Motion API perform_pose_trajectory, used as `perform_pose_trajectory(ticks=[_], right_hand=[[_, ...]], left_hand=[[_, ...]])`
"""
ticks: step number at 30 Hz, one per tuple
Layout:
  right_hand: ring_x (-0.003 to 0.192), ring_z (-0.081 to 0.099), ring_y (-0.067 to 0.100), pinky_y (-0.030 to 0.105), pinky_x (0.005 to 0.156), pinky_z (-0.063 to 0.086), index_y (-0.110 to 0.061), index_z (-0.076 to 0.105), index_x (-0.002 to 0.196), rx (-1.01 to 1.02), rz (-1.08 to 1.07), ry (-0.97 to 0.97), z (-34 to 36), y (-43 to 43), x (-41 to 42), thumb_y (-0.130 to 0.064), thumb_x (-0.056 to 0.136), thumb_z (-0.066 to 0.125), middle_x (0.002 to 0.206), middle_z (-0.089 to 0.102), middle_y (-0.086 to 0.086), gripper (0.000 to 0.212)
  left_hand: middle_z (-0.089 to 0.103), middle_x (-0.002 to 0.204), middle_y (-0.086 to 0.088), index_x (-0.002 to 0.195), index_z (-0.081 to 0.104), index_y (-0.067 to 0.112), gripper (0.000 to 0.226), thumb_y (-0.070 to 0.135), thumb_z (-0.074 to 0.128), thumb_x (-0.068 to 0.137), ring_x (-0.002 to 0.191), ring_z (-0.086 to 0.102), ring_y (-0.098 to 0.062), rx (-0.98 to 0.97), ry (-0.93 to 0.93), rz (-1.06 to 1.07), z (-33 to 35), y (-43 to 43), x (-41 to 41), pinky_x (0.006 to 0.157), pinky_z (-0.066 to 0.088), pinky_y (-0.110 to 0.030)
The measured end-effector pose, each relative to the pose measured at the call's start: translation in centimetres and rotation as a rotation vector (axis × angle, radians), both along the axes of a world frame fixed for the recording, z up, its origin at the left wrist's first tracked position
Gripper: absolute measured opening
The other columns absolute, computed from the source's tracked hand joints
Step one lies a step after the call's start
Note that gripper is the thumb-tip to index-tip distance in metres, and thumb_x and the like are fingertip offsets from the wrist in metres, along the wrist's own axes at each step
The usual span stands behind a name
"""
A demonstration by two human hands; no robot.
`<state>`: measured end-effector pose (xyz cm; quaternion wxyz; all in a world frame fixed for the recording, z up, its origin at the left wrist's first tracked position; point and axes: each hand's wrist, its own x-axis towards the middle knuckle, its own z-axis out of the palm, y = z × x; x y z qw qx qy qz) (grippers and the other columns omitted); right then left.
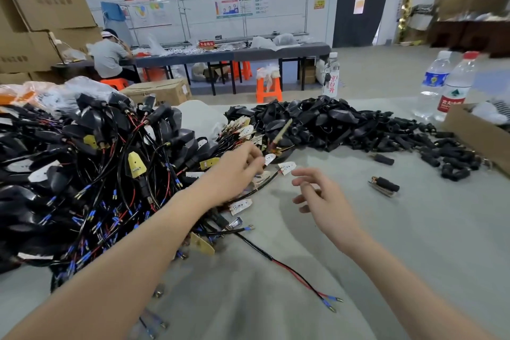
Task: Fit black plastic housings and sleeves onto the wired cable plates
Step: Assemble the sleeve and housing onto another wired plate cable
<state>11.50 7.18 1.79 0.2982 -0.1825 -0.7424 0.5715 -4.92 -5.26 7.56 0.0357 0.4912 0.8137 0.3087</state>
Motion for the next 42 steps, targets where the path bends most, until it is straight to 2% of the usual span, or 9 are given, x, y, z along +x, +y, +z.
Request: perform_pose_trajectory(ticks=[3, 8, 14, 18, 22, 25, 31, 37, 42], right_hand=[[0.078, 0.067, 0.006, 0.020, 0.068, 0.054, -0.041, 0.061, 0.108, 0.025, 0.055, -0.006, 0.3, -0.7, -0.3, -0.015, 0.103, 0.043, 0.106, 0.064, -0.011, 0.032], [0.077, 0.066, 0.008, 0.022, 0.068, 0.054, -0.039, 0.061, 0.107, 0.001, 0.093, 0.001, 0.7, -1.6, -0.5, -0.017, 0.103, 0.045, 0.106, 0.063, -0.005, 0.027], [0.079, 0.068, 0.011, 0.021, 0.068, 0.055, -0.035, 0.062, 0.108, -0.057, 0.068, 0.059, 1.4, -1.5, 0.1, -0.021, 0.102, 0.047, 0.107, 0.064, -0.001, 0.021], [0.081, 0.072, 0.016, 0.028, 0.067, 0.059, -0.027, 0.063, 0.117, -0.366, 0.082, 0.134, 2.0, -0.5, 0.9, -0.022, 0.101, 0.052, 0.106, 0.071, 0.001, 0.020], [0.096, 0.073, 0.027, 0.033, 0.070, 0.059, -0.023, 0.061, 0.124, -0.621, 0.115, 0.235, 1.7, 1.0, 2.1, -0.027, 0.096, 0.061, 0.114, 0.073, 0.002, 0.029], [0.090, 0.074, 0.024, 0.030, 0.064, 0.059, -0.019, 0.062, 0.119, -0.689, 0.035, 0.261, 0.6, 2.2, 2.9, -0.028, 0.100, 0.056, 0.109, 0.073, 0.002, 0.022], [0.068, 0.073, 0.017, 0.026, 0.055, 0.056, -0.016, 0.069, 0.104, -0.666, -0.129, 0.201, -2.5, 4.1, 3.7, -0.027, 0.103, 0.050, 0.082, 0.075, -0.003, 0.023], [0.072, 0.071, 0.018, 0.027, 0.056, 0.054, -0.018, 0.069, 0.103, -0.544, -0.065, 0.116, -3.7, 4.3, 2.5, -0.028, 0.104, 0.048, 0.088, 0.076, 0.002, 0.023], [0.068, 0.065, 0.014, 0.029, 0.058, 0.051, -0.026, 0.072, 0.100, -0.420, -0.002, 0.050, -3.5, 5.9, 1.8, -0.041, 0.096, 0.059, 0.087, 0.073, -0.004, 0.020]], left_hand=[[0.069, 0.085, 0.008, 0.103, 0.054, 0.021, 0.010, 0.030, 0.050, 0.102, 0.063, 0.057, 0.006, 0.181, -0.056, -0.021, 2.6, -0.4, 0.9, 0.062, 0.042, -0.012], [0.071, 0.082, 0.009, 0.101, 0.054, 0.023, 0.005, 0.027, 0.052, 0.101, 0.063, 0.059, -0.005, 0.424, -0.096, -0.072, 8.0, -0.3, 3.8, 0.062, 0.052, -0.019], [0.071, 0.083, -0.004, 0.104, 0.049, 0.010, 0.010, 0.017, 0.043, 0.106, 0.059, 0.060, -0.012, 0.963, -0.533, -0.150, 12.6, 0.5, 5.9, 0.056, 0.054, -0.024], [0.070, 0.082, -0.007, 0.113, 0.052, 0.000, 0.023, 0.018, 0.040, 0.107, 0.068, 0.061, -0.016, 1.171, -0.995, -0.078, 9.8, 1.3, 5.4, 0.064, 0.055, -0.026], [0.066, 0.075, -0.004, 0.095, 0.057, 0.006, 0.024, 0.018, 0.039, 0.107, 0.060, 0.056, -0.013, 1.100, -1.297, 0.093, 1.7, 2.9, 6.5, 0.056, 0.052, -0.026], [0.064, 0.070, -0.002, 0.092, 0.054, 0.012, 0.017, 0.016, 0.044, 0.104, 0.053, 0.053, -0.011, 1.023, -1.380, 0.255, -3.6, 4.0, 7.7, 0.050, 0.048, -0.024], [0.069, 0.084, -0.003, 0.107, 0.058, 0.012, 0.016, 0.023, 0.047, 0.104, 0.063, 0.061, -0.012, 0.974, -1.344, 0.247, -7.6, 4.8, 7.7, 0.059, 0.053, -0.026], [0.076, 0.093, -0.011, 0.111, 0.059, 0.007, 0.017, 0.019, 0.058, 0.099, 0.084, 0.074, -0.027, 0.642, -1.143, 0.124, -9.7, 7.9, 9.9, 0.075, 0.059, -0.036], [0.074, 0.089, -0.011, 0.102, 0.062, 0.005, 0.010, 0.013, 0.056, 0.099, 0.075, 0.070, -0.019, 0.799, -1.082, 0.206, -9.4, 8.4, 8.6, 0.069, 0.058, -0.031]])
